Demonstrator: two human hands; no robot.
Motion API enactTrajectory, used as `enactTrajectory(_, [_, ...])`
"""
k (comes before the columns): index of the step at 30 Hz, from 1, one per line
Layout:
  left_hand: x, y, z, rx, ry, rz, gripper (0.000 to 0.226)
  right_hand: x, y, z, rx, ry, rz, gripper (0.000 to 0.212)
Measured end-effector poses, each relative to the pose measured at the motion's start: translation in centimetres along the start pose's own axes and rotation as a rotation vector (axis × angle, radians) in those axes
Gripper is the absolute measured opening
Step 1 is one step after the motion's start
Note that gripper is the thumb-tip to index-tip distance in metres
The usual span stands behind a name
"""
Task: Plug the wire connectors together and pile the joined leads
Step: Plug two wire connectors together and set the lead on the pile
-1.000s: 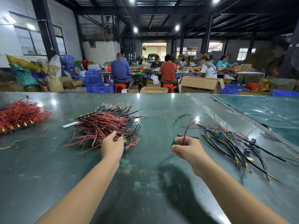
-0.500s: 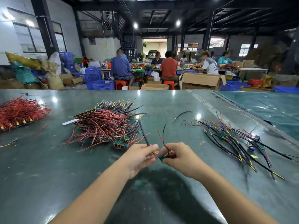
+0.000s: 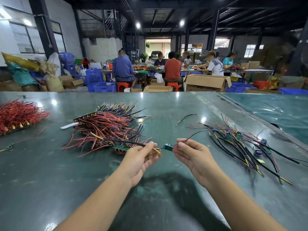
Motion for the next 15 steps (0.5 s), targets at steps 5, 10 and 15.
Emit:
enactTrajectory(5, [-0.5,0.2,1.5,-0.085,-0.018,-0.013,0.015,0.0,-0.6,0.5,0.263,0.006,-0.05,0.012])
enactTrajectory(10, [-0.9,0.5,2.2,-0.009,0.008,-0.002,0.018,-0.1,-2.2,1.0,0.313,-0.067,-0.147,0.018])
enactTrajectory(15, [-1.2,1.3,3.1,-0.082,-0.054,0.039,0.016,-0.3,-2.5,1.0,0.376,-0.107,-0.14,0.02])
Point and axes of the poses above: each hand's wrist, its own x-axis towards the middle knuckle, its own z-axis out of the palm, y = z × x, the point moved 10 cm from there along x, towards the middle knuckle, and after that the axes turned 10 degrees about -z, right-handed, at the moved point
